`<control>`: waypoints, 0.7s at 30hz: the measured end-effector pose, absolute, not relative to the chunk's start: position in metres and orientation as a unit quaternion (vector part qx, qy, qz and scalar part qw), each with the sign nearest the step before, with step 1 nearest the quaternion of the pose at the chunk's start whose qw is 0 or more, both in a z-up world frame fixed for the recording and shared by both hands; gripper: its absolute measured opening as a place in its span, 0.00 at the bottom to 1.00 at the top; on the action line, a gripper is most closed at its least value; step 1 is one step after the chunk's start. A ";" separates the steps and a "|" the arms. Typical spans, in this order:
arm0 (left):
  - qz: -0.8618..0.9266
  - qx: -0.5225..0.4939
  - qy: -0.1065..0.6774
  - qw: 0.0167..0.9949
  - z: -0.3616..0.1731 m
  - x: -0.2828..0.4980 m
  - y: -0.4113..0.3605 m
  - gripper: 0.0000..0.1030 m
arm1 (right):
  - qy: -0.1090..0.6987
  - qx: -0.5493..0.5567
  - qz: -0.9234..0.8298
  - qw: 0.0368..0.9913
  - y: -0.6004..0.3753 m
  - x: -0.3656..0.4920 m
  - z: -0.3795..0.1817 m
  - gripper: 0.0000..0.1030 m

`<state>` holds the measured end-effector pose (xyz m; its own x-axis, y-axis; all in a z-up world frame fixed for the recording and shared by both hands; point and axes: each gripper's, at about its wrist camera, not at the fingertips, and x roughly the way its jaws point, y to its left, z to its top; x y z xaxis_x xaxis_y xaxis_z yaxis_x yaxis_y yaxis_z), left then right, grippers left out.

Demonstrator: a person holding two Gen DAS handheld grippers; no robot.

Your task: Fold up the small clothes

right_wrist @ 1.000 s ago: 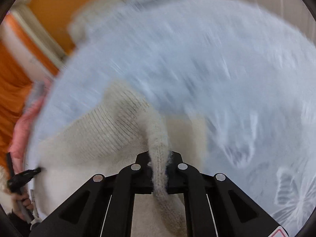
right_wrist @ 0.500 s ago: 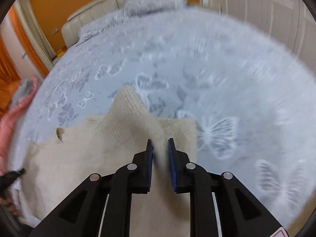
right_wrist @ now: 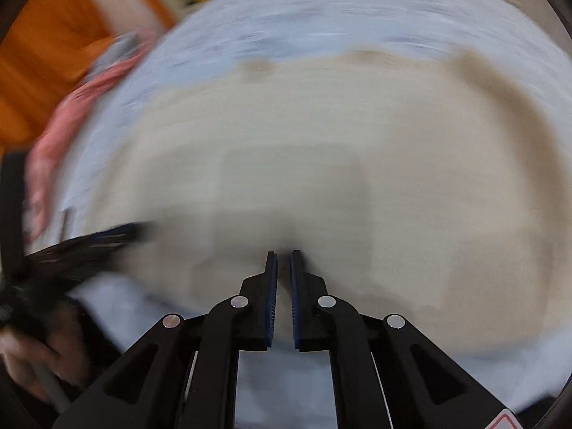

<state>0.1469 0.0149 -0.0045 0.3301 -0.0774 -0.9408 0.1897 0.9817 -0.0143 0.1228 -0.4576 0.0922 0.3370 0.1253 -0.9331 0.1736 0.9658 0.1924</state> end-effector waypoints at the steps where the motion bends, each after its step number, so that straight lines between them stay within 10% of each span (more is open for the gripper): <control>1: -0.069 0.060 0.575 0.813 -0.004 0.145 0.030 0.26 | 0.578 0.135 -0.046 0.803 -0.485 0.113 0.092 0.01; 6: -0.047 0.038 0.587 0.807 0.002 0.137 0.064 0.25 | 0.571 0.183 -0.127 0.790 -0.562 0.072 0.109 0.00; 10: -0.061 -0.043 0.563 0.823 0.032 0.158 0.073 0.28 | 0.518 0.163 -0.121 0.831 -0.552 0.092 0.144 0.23; 13: -0.060 -0.080 0.538 0.837 0.046 0.206 0.071 0.54 | 0.480 0.155 -0.109 0.856 -0.553 0.136 0.154 0.57; 17: -0.064 -0.072 0.556 0.825 0.021 0.273 0.056 0.57 | 0.494 0.157 -0.101 0.850 -0.562 0.208 0.129 0.64; 18: -0.061 -0.073 0.576 0.812 0.005 0.290 0.052 0.56 | 0.508 0.160 -0.110 0.839 -0.565 0.224 0.113 0.64; 20: -0.049 -0.067 0.592 0.802 -0.011 0.301 0.047 0.22 | 0.535 0.167 -0.131 0.818 -0.569 0.243 0.085 0.63; 21: -0.044 -0.061 0.594 0.801 -0.013 0.303 0.045 0.16 | 0.541 0.179 -0.129 0.812 -0.565 0.244 0.078 0.43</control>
